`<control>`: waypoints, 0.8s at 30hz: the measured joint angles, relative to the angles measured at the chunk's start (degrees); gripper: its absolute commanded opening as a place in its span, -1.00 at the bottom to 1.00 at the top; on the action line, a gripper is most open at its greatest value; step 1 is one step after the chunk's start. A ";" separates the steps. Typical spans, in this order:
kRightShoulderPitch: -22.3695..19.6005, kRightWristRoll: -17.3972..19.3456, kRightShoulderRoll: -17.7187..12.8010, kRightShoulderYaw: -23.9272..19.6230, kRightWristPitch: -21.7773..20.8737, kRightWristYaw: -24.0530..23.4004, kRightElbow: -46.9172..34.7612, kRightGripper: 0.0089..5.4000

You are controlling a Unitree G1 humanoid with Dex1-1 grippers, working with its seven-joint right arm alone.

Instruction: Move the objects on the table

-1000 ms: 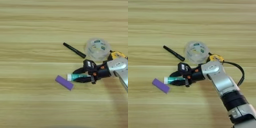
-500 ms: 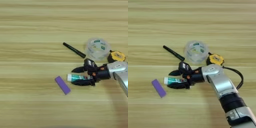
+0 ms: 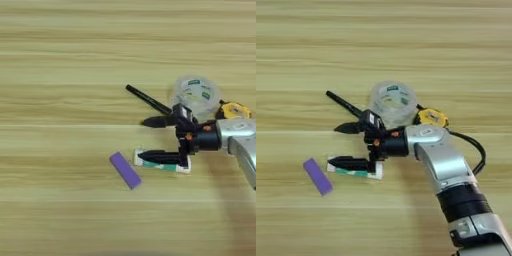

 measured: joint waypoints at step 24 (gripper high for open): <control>-11.66 -4.97 11.29 -7.49 -2.31 -31.35 4.84 0.98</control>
